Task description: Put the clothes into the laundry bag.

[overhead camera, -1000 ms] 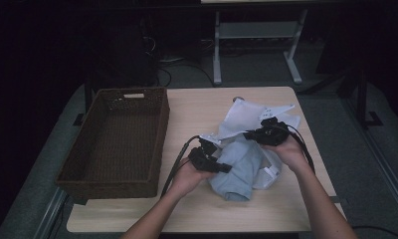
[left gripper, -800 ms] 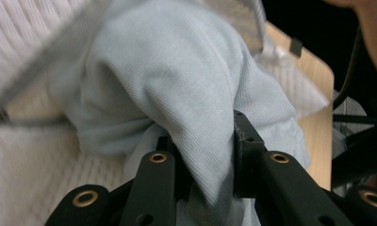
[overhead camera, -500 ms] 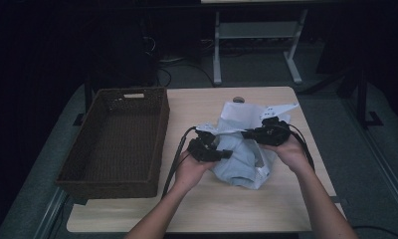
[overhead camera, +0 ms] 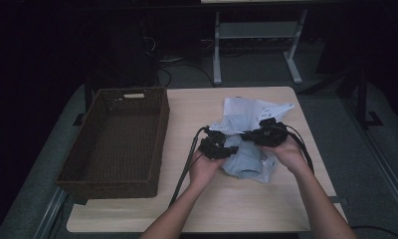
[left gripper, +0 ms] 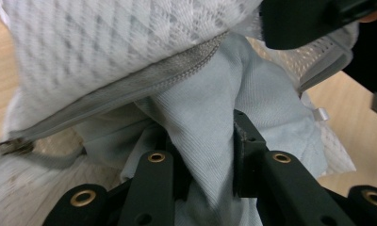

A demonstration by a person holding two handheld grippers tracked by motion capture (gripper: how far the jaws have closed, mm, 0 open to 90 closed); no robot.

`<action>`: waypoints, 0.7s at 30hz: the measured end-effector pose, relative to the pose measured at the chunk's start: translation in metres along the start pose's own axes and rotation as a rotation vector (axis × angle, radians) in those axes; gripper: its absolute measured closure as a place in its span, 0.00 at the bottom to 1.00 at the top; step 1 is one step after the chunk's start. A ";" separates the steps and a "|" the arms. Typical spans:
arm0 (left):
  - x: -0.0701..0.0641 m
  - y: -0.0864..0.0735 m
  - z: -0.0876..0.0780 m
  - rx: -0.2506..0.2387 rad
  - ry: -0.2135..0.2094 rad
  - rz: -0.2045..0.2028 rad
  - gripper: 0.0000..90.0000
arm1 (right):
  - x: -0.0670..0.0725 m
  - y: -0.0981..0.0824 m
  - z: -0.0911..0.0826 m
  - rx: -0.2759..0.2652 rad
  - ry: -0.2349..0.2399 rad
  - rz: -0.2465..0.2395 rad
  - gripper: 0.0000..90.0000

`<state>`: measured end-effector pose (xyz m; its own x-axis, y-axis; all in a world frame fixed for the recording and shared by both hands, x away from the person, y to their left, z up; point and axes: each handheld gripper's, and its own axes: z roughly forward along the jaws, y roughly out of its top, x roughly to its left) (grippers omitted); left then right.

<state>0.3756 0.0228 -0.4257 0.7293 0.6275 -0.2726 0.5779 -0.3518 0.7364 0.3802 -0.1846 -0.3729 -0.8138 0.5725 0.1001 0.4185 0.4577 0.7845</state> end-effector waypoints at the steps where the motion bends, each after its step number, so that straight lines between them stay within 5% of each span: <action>1: 0.000 -0.001 0.003 -0.002 0.004 -0.002 0.80 | 0.000 0.000 0.001 0.002 0.002 0.000 0.98; 11: 0.006 -0.006 0.018 0.022 0.016 0.001 0.71 | -0.003 -0.005 0.006 0.026 -0.002 0.005 0.98; 21: 0.009 -0.003 -0.012 0.046 -0.004 0.053 0.40 | -0.005 -0.006 0.004 0.019 -0.009 0.005 0.97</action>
<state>0.3762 0.0373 -0.4228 0.7604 0.6049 -0.2364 0.5547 -0.4157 0.7208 0.3835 -0.1870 -0.3805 -0.8079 0.5811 0.0980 0.4302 0.4680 0.7720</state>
